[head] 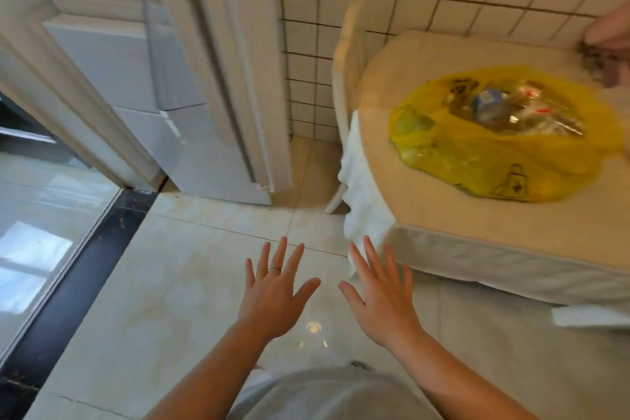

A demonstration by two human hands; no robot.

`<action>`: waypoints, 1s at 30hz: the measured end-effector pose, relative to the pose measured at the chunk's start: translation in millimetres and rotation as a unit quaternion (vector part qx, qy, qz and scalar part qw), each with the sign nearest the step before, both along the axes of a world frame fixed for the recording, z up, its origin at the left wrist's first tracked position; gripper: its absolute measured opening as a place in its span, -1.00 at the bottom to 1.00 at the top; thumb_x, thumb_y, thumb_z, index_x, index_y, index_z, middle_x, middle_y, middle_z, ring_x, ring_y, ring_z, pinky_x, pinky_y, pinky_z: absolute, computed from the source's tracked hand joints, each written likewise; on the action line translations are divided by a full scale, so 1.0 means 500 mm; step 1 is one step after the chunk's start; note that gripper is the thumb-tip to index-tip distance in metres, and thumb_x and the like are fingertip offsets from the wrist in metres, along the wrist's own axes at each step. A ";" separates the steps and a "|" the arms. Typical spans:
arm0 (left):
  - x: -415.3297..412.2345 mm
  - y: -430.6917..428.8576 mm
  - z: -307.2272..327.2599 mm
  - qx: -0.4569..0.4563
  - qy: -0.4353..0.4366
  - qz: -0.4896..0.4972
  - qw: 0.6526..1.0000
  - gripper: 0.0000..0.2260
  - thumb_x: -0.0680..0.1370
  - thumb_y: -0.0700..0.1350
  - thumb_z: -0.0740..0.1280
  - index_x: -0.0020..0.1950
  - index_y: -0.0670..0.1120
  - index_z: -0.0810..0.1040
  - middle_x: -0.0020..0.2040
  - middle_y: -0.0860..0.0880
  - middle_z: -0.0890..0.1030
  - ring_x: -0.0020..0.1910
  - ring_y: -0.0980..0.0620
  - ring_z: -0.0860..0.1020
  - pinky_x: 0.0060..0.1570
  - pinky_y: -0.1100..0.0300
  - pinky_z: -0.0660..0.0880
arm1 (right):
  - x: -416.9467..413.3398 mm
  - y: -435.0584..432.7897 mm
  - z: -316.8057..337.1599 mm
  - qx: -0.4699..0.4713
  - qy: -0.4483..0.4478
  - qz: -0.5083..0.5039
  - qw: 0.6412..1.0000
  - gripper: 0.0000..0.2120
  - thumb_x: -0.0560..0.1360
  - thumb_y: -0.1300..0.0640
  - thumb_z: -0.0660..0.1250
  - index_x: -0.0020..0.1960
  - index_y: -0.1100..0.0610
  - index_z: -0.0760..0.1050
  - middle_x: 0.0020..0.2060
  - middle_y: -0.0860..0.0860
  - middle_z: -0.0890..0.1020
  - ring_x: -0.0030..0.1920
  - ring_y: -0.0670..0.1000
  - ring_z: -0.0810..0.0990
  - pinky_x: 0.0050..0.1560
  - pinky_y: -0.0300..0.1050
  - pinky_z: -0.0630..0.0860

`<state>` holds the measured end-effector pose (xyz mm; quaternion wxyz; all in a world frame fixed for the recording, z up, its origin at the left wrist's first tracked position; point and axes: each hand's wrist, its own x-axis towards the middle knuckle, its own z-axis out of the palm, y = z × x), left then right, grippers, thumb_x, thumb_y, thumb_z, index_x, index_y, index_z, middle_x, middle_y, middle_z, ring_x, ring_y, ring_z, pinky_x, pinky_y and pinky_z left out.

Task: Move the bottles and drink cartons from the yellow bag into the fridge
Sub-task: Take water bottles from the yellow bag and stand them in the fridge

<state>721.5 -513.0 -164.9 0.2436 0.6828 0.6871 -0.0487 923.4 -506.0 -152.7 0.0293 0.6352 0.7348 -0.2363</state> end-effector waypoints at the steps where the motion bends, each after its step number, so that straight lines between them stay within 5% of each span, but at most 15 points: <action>1: 0.038 0.004 0.002 0.001 -0.001 -0.011 1.000 -0.29 0.49 0.45 -0.23 0.58 0.20 -0.24 0.59 0.06 -0.31 0.54 -0.08 -0.37 0.49 -0.18 -0.30 | 0.040 -0.002 -0.001 0.005 -0.001 -0.014 1.000 -0.30 0.47 -0.41 -0.29 0.56 -0.22 -0.28 0.55 -0.17 -0.34 0.55 0.03 -0.39 0.51 0.25 -0.24; 11: 0.325 0.110 0.019 0.041 -0.027 -0.119 0.992 -0.24 0.40 0.49 -0.37 0.57 0.24 -0.27 0.58 0.07 -0.33 0.53 -0.07 -0.40 0.48 -0.17 -0.33 | 0.330 0.007 0.010 0.046 0.003 -0.153 0.987 -0.28 0.44 -0.41 -0.32 0.56 -0.24 -0.27 0.51 -0.23 -0.36 0.56 0.02 -0.33 0.50 0.23 -0.24; 16: 0.428 0.208 0.043 0.077 -0.054 -0.144 0.985 -0.33 0.52 0.42 -0.20 0.58 0.24 -0.22 0.58 0.10 -0.32 0.55 -0.04 -0.36 0.47 -0.12 -0.32 | 0.424 0.070 0.031 0.078 0.015 -0.201 0.976 -0.30 0.44 -0.42 -0.32 0.55 -0.27 -0.27 0.52 -0.25 -0.35 0.56 -0.02 -0.34 0.49 0.20 -0.25; 22: 0.535 0.358 0.062 0.150 -0.172 -0.151 0.962 -0.36 0.54 0.41 -0.15 0.59 0.22 -0.02 0.61 0.11 -0.14 0.58 0.03 -0.25 0.52 -0.03 -0.22 | 0.529 0.200 0.068 0.121 0.026 -0.229 0.966 -0.27 0.44 -0.42 -0.24 0.58 -0.23 -0.09 0.56 -0.22 -0.23 0.57 -0.02 -0.27 0.50 0.20 -0.20; 30: 0.647 0.563 0.088 0.219 -0.239 -0.148 0.934 -0.37 0.57 0.36 -0.01 0.54 0.06 0.26 0.57 0.01 0.22 0.57 -0.03 0.08 0.51 -0.07 0.15 | 0.645 0.398 0.117 0.148 0.035 -0.237 0.959 -0.31 0.44 -0.42 -0.24 0.55 -0.31 -0.17 0.48 -0.37 -0.29 0.56 -0.10 -0.28 0.50 0.10 -0.22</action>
